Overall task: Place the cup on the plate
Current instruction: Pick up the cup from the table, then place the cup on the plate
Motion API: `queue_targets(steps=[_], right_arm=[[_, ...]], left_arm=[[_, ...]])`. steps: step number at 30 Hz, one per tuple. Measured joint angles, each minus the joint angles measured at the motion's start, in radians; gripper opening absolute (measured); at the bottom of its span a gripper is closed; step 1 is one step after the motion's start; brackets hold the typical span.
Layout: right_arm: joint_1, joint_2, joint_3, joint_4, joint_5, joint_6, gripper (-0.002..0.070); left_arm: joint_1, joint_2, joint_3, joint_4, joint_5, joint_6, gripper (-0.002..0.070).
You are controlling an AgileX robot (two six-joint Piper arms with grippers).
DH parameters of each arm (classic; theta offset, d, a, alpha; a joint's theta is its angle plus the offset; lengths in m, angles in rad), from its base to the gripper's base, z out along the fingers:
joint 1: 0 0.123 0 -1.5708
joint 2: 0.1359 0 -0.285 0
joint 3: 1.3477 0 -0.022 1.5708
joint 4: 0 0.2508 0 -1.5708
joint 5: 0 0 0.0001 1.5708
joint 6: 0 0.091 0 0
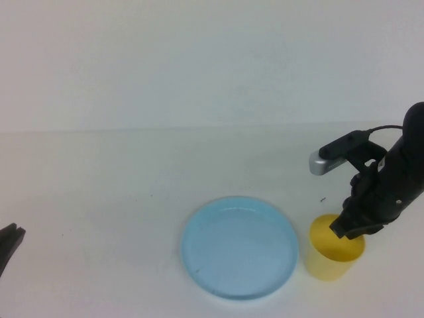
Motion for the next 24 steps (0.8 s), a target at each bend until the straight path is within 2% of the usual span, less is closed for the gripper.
queue_targets(steps=[9, 14, 21, 24], right_arm=[[0.000, -0.141, -0.119, -0.086, 0.107, 0.054, 0.0029], [0.023, -0.186, -0.255, 0.005, 0.153, 0.061, 0.0029], [0.158, -0.062, -0.376, 0.026, 0.189, 0.094, 0.0029], [0.207, 0.034, -0.408, 0.017, 0.192, 0.126, 0.0029]], left_arm=[[0.000, 0.000, 0.013, 0.003, -0.005, 0.000, 0.0001], [0.000, -0.057, -0.009, 0.009, 0.013, -0.007, 0.0001], [0.000, -0.101, 0.001, 0.071, 0.067, -0.044, 0.0001], [0.000, -0.101, 0.021, 0.076, 0.026, -0.051, 0.0001]])
